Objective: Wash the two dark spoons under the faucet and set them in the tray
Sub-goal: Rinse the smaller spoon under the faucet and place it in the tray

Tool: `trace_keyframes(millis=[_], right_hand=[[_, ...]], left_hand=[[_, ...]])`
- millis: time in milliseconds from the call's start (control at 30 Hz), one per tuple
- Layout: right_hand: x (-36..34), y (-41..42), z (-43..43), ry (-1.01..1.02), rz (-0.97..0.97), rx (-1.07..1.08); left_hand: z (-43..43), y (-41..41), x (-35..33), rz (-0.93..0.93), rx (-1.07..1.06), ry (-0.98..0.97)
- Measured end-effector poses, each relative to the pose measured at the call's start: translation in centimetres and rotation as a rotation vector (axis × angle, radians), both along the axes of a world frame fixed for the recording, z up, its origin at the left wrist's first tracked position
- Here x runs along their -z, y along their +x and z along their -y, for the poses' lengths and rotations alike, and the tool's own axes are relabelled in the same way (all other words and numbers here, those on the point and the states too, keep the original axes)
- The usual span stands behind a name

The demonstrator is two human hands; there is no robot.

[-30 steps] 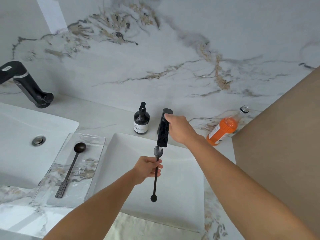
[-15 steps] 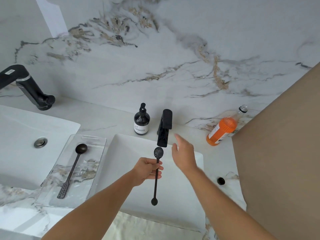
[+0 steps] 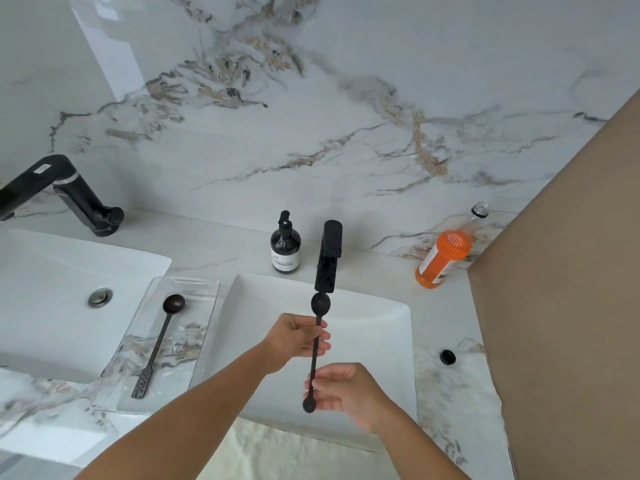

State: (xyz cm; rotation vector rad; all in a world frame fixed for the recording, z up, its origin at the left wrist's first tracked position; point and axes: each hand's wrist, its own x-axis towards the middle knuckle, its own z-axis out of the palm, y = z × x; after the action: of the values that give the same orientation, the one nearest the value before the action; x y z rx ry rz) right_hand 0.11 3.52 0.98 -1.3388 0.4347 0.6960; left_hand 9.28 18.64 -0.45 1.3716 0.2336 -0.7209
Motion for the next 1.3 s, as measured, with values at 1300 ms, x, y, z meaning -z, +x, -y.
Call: trace_keyframes(millis=[1300], right_hand=[[-5.1,3.2,1.3,0.027,0.575,0.167]], left_hand=[[1.7,-0.3,-13.4,0.671,0.158,0.118]])
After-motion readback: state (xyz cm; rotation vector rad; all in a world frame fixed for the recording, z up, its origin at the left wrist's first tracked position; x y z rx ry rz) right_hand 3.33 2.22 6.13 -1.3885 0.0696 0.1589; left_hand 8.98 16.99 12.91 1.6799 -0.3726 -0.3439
